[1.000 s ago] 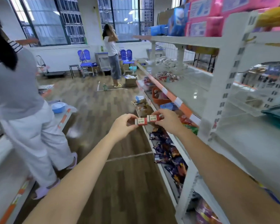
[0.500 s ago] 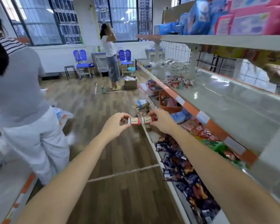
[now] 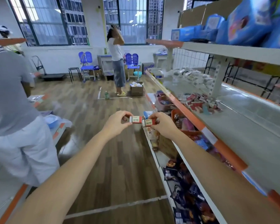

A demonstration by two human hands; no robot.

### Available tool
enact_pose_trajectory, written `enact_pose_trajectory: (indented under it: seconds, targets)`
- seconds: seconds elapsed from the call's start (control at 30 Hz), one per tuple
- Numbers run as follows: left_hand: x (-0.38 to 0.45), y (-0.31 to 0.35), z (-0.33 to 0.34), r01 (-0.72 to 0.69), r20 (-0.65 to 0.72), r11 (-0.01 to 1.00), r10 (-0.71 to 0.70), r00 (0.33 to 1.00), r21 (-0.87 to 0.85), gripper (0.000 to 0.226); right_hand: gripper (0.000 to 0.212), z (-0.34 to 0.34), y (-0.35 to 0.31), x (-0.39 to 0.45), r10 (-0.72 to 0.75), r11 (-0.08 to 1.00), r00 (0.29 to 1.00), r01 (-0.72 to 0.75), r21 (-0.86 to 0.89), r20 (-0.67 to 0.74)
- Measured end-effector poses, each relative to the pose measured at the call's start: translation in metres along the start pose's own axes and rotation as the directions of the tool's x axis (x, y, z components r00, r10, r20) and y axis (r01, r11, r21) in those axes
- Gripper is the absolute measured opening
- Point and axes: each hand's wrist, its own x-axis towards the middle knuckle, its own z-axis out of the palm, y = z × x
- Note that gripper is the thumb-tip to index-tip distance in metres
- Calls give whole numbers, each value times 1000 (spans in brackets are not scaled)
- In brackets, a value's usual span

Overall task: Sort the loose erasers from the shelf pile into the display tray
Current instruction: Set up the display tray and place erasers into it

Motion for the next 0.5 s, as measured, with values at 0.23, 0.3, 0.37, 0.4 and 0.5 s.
enact_pose_trajectory:
  seconds: [0.23, 0.3, 0.37, 0.4, 0.5]
  targets:
    - [131, -83, 10, -3, 15, 1000, 3, 1000, -12, 27, 22, 29, 29, 148, 35, 998, 999, -33, 61, -33]
    - [176, -105, 7, -8, 27, 1000, 8, 1000, -16, 28, 22, 36, 36, 196, 50, 997, 998, -48, 62, -42]
    - [221, -127, 4, -5, 27, 999, 6, 1000, -37, 29, 25, 39, 41, 242, 69, 996, 996, -65, 61, -62]
    - [244, -138, 3, -11, 26, 999, 12, 1000, -48, 29, 26, 41, 43, 265, 77, 995, 994, -72, 67, -75]
    - [309, -166, 3, -27, 23, 997, 28, 999, -71, 29, 25, 45, 52, 329, 81, 991, 990, -69, 112, -111]
